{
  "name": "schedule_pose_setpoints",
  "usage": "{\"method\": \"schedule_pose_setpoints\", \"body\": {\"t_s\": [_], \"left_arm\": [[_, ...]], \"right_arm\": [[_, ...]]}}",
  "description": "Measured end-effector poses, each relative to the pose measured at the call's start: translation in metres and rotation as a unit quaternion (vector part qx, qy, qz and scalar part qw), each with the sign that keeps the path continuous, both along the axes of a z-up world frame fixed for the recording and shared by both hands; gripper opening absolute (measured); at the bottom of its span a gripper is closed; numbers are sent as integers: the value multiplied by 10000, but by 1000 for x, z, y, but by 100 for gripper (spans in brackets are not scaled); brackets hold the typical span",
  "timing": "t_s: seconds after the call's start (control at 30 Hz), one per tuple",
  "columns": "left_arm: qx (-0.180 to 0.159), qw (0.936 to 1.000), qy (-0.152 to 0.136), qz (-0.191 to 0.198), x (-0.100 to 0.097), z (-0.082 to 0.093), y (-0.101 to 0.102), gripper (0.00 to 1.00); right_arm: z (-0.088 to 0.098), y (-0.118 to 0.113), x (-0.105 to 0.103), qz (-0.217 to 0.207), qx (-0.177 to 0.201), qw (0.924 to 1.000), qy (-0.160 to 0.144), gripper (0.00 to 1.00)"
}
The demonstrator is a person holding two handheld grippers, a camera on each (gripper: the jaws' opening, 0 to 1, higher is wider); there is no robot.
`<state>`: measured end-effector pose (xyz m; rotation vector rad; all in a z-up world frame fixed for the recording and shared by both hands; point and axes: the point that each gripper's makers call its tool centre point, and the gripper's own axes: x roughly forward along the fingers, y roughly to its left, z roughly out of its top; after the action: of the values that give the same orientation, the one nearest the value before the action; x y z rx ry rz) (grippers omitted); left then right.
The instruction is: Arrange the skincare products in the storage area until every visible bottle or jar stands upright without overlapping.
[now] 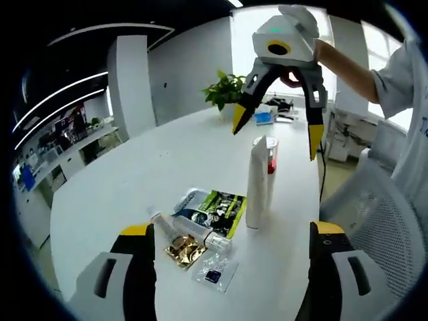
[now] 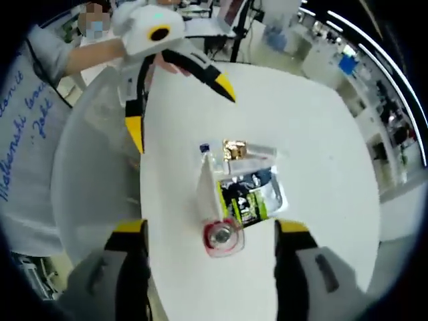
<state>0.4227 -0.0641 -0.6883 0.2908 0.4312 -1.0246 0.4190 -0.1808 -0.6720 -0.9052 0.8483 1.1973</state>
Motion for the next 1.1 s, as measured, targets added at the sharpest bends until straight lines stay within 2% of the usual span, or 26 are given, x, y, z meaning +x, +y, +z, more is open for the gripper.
{"method": "schedule_pose_setpoints", "body": {"t_s": [0.3,0.7,0.9,1.1], "left_arm": [[1,9992,95,387,0,9,23,97],[133,9974,191,689,-4,6,48,97],[156,9967,267,745,-6,4,53,97],[254,9969,319,670,-2,-2,48,97]], "right_arm": [[-2,-12,-5,-337,217,9991,-162,89],[-8,-27,-10,-762,447,9959,-181,99],[-9,-30,-8,-1054,665,9919,-253,99],[-10,-28,-11,-1241,936,9874,-304,99]]}}
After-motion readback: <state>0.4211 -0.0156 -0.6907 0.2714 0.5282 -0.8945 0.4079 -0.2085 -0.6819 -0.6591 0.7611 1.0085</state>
